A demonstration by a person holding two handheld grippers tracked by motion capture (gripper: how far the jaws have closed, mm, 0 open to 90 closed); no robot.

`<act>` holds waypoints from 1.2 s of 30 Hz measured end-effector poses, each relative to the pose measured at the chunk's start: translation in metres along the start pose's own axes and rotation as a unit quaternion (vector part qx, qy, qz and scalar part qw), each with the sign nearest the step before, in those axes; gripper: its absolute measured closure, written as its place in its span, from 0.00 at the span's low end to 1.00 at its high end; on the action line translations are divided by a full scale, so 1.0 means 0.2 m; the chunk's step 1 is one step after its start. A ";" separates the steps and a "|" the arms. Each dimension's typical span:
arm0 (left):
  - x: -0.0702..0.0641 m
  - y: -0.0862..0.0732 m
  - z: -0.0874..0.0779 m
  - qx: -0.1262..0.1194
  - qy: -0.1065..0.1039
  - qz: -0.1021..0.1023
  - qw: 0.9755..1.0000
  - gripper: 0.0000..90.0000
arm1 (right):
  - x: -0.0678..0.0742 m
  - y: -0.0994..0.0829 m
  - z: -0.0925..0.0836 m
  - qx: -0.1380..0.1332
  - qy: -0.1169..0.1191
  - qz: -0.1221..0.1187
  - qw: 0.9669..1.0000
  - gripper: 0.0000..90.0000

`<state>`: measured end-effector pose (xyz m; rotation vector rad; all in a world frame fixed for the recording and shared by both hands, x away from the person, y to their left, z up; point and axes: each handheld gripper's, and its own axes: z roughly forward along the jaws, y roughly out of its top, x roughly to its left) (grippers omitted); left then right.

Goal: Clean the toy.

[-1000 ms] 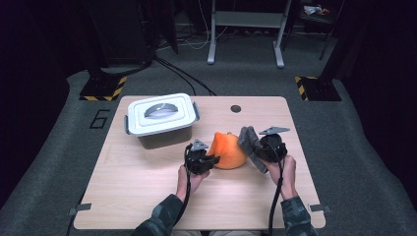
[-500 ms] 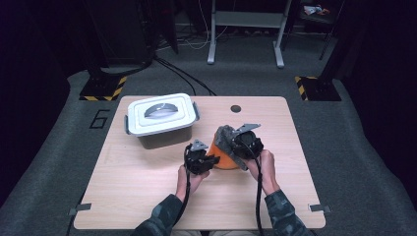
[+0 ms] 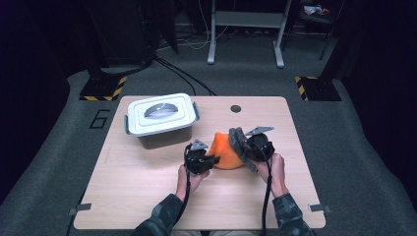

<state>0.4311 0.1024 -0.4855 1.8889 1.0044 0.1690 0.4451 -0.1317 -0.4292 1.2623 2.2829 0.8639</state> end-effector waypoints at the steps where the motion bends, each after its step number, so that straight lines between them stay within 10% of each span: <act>1: 0.00 0.00 0.00 0.001 -0.001 0.001 1.000 0.90 | -0.01 -0.01 0.01 0.001 0.000 0.003 1.000 0.84; 20: 0.01 -0.01 0.00 -0.002 0.004 -0.003 1.000 0.90 | -0.22 -0.23 0.19 0.073 0.007 0.076 0.994 0.83; 29: 0.01 0.00 -0.01 -0.006 0.005 0.001 1.000 0.89 | -0.24 -0.17 0.00 0.020 -0.004 0.067 0.998 0.83; 36: -0.01 0.00 -0.01 -0.006 0.005 0.003 1.000 0.89 | -0.03 0.04 -0.14 -0.025 0.006 0.006 1.000 0.83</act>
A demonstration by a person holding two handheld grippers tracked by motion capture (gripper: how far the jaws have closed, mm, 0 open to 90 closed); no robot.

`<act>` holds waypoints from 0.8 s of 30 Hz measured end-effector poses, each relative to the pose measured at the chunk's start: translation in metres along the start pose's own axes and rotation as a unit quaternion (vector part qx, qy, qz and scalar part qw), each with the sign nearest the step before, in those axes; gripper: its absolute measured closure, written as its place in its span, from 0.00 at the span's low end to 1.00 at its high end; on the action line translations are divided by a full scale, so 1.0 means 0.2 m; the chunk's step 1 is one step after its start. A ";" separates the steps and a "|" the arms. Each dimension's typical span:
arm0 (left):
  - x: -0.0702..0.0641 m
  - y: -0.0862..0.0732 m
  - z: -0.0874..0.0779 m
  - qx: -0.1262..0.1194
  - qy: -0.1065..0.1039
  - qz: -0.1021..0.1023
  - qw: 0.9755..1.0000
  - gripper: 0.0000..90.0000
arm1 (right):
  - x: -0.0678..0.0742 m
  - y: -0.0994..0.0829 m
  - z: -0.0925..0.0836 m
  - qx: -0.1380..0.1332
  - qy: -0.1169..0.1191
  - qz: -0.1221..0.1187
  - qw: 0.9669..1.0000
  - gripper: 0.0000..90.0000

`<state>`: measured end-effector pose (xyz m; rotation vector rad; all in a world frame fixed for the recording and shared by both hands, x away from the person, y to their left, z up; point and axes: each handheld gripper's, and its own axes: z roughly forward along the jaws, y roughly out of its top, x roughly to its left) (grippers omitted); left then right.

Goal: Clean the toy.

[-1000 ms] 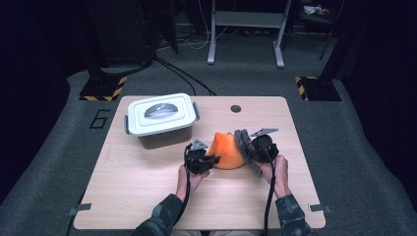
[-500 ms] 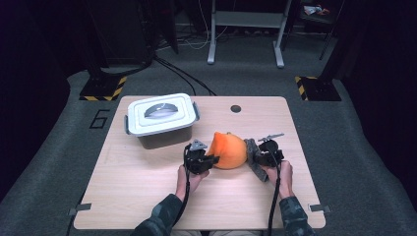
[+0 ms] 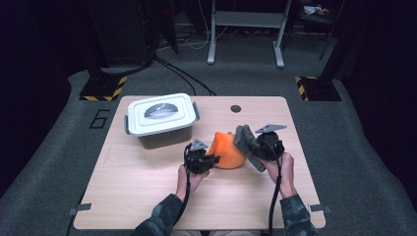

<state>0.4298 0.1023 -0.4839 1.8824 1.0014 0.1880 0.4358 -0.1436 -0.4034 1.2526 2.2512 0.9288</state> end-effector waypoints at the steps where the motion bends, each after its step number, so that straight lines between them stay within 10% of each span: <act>1: 0.00 0.00 0.00 -0.001 0.000 0.001 1.000 0.89 | 0.05 0.05 0.02 0.002 0.011 -0.024 1.000 0.83; 10: 0.00 0.00 -0.01 -0.003 -0.001 0.004 1.000 0.89 | 0.17 0.12 0.13 0.023 0.010 -0.062 0.998 0.84; 24: 0.00 0.00 0.01 -0.001 -0.007 -0.003 1.000 0.89 | 0.07 0.04 0.15 0.032 -0.002 -0.034 0.999 0.85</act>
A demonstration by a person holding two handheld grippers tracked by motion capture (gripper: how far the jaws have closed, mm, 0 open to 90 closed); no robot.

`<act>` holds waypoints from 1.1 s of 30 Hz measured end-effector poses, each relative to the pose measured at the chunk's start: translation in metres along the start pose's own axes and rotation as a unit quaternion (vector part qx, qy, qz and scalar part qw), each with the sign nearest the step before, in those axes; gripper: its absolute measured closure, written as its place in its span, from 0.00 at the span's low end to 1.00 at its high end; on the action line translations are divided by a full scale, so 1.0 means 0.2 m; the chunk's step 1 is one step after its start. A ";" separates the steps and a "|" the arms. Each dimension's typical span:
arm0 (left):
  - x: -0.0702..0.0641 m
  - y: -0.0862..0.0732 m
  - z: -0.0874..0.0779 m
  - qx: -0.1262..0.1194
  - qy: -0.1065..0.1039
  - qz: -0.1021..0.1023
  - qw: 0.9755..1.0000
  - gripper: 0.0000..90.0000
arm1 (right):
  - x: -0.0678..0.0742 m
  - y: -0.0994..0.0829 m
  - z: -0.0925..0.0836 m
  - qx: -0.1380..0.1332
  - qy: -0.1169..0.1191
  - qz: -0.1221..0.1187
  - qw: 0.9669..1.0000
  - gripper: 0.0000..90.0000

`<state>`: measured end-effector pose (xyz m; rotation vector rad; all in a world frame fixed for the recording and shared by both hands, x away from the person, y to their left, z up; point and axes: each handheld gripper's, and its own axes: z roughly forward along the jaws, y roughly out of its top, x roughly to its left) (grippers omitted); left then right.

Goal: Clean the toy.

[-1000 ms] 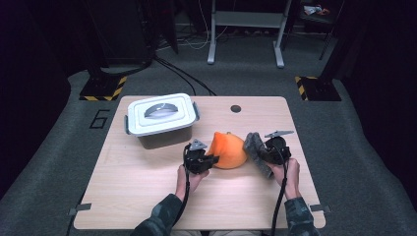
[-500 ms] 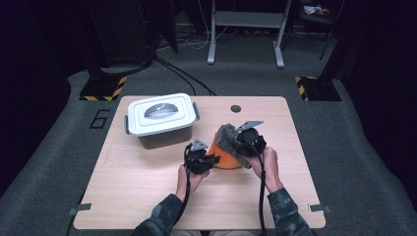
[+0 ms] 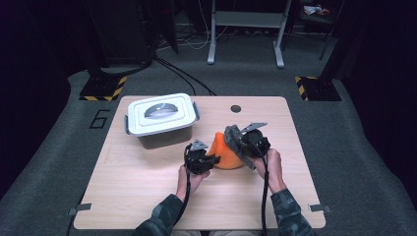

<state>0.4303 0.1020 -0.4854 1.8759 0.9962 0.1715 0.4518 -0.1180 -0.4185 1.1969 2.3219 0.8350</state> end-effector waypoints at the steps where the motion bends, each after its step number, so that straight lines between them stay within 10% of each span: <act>1: 0.00 0.00 0.00 0.000 0.000 0.001 1.000 0.89 | -0.01 -0.02 0.00 0.002 -0.002 0.005 1.000 0.85; 16: 0.01 -0.01 0.00 -0.005 -0.002 -0.008 1.000 0.89 | -0.21 -0.29 0.24 0.084 0.005 0.087 0.993 0.84; 24: 0.03 -0.01 -0.01 0.005 -0.003 -0.009 1.000 0.89 | -0.23 -0.24 0.07 0.048 -0.022 0.079 0.995 0.84; 29: 0.03 -0.02 -0.01 0.001 -0.002 -0.007 1.000 0.89 | -0.11 -0.12 -0.12 -0.017 -0.022 0.043 0.999 0.84; 33: 0.03 -0.01 0.00 0.000 0.001 0.000 1.000 0.89 | -0.03 -0.07 -0.06 -0.005 -0.008 0.016 1.000 0.84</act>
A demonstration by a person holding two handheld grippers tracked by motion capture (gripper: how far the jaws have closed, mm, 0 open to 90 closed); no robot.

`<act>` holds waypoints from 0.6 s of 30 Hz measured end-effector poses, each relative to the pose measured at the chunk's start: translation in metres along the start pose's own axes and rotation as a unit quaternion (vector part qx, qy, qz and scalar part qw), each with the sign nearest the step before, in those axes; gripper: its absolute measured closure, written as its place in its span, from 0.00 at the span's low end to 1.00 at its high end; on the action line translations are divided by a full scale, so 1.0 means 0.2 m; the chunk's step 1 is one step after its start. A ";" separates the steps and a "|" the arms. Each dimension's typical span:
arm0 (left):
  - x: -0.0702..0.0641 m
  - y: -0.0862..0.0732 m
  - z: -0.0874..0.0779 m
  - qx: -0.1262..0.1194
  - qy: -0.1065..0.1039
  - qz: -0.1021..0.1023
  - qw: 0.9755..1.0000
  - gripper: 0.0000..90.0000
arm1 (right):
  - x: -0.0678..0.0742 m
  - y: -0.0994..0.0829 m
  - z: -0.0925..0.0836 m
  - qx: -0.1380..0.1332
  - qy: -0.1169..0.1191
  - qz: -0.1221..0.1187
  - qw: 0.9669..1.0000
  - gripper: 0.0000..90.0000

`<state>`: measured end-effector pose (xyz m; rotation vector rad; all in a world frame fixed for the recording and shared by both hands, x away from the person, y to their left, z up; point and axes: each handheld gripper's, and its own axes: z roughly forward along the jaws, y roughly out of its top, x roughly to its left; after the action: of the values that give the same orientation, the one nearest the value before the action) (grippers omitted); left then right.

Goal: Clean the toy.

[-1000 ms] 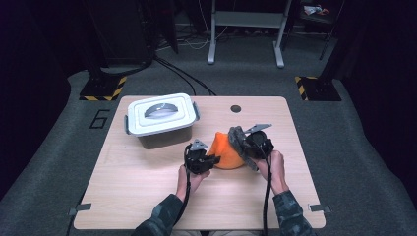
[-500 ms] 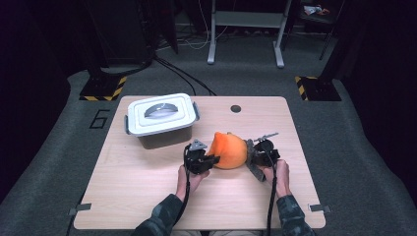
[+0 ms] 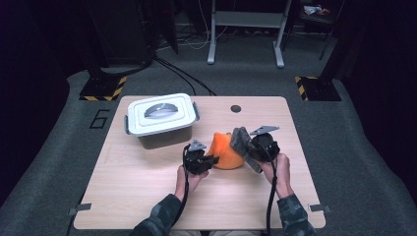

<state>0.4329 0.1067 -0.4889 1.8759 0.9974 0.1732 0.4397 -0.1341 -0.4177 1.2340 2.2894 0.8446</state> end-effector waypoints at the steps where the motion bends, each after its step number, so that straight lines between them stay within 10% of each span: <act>1: 0.00 0.00 0.00 -0.001 -0.001 0.000 1.000 0.88 | 0.00 0.00 0.03 0.010 -0.002 -0.001 1.000 0.84; 18: 0.01 -0.02 0.00 -0.011 0.016 0.041 0.999 0.43 | -0.06 -0.04 0.11 0.007 0.004 0.020 1.000 0.85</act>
<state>0.4325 0.1084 -0.4923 1.8999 0.9362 0.2627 0.4554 -0.1407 -0.4385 1.2892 2.2872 0.8490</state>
